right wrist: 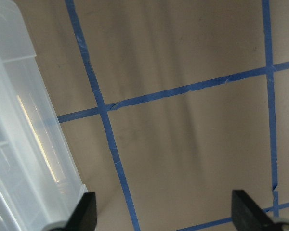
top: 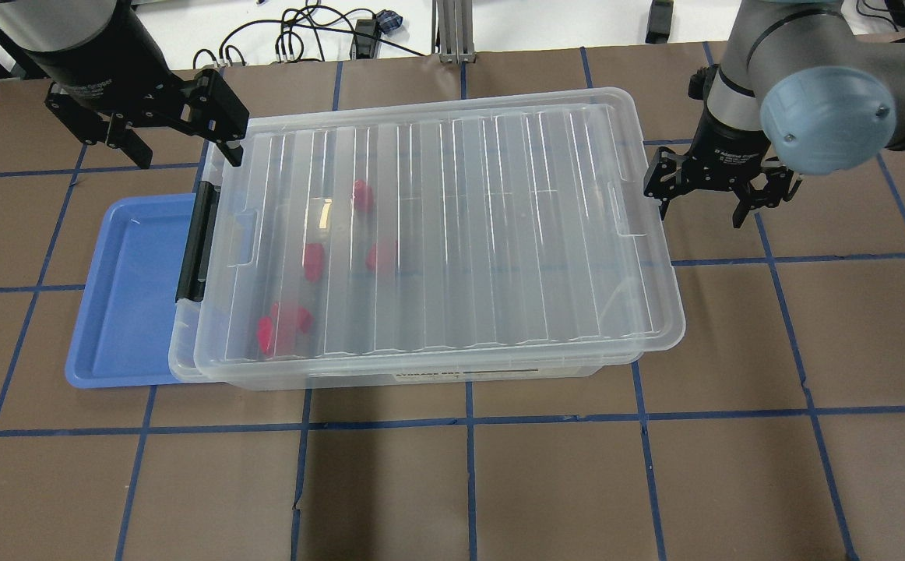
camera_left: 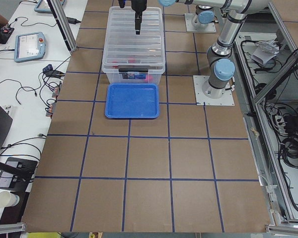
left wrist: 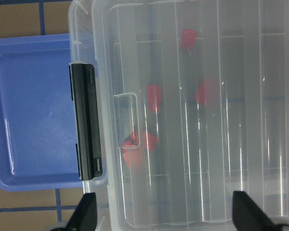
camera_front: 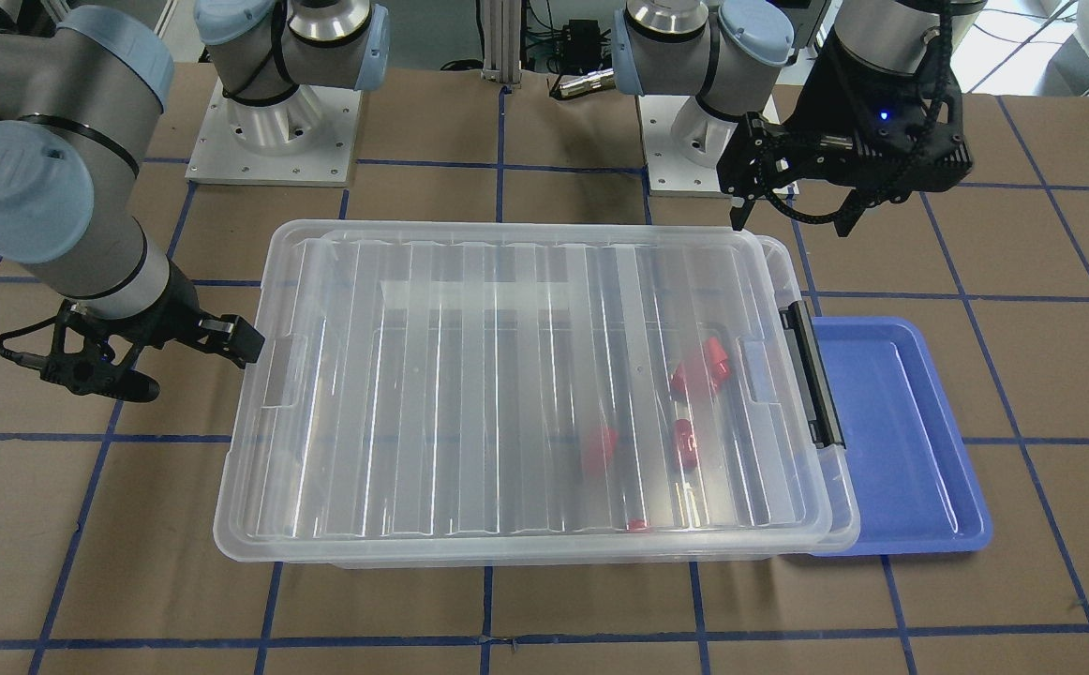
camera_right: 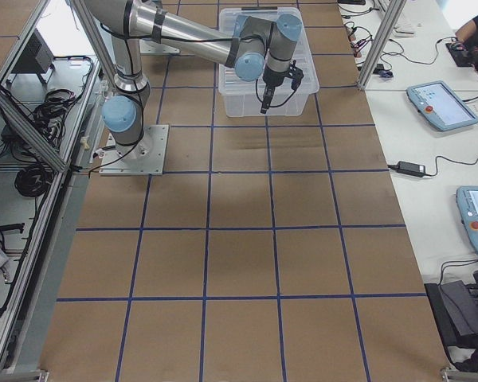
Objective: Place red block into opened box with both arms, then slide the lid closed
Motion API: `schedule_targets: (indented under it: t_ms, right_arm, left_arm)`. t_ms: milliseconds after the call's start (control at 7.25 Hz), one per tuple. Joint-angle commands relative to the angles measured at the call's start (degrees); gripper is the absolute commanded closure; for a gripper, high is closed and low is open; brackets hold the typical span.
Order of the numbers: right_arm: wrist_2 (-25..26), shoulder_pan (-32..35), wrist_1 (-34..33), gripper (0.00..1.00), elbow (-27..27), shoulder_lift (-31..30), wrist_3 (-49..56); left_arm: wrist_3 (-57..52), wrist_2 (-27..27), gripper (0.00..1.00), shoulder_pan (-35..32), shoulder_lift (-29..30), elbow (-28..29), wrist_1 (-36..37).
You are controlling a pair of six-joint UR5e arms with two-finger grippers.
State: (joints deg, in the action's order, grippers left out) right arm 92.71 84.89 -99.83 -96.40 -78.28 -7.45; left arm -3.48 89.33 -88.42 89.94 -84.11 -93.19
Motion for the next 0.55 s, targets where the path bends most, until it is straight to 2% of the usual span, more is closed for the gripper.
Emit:
schedule_targets:
  t_ms: [0,414]
  right_arm:
    - [-0.51,0.62,-0.1,0.0,0.07,0.06,-0.02]
    - [-0.43,-0.16,-0.1,0.0,1.3,-0.38,1.81]
  left_arm:
    - [-0.03,-0.03,0.0,0.0,0.15,0.0,0.73]
    - [-0.03,-0.03,0.0,0.0,0.41,0.18,0.82]
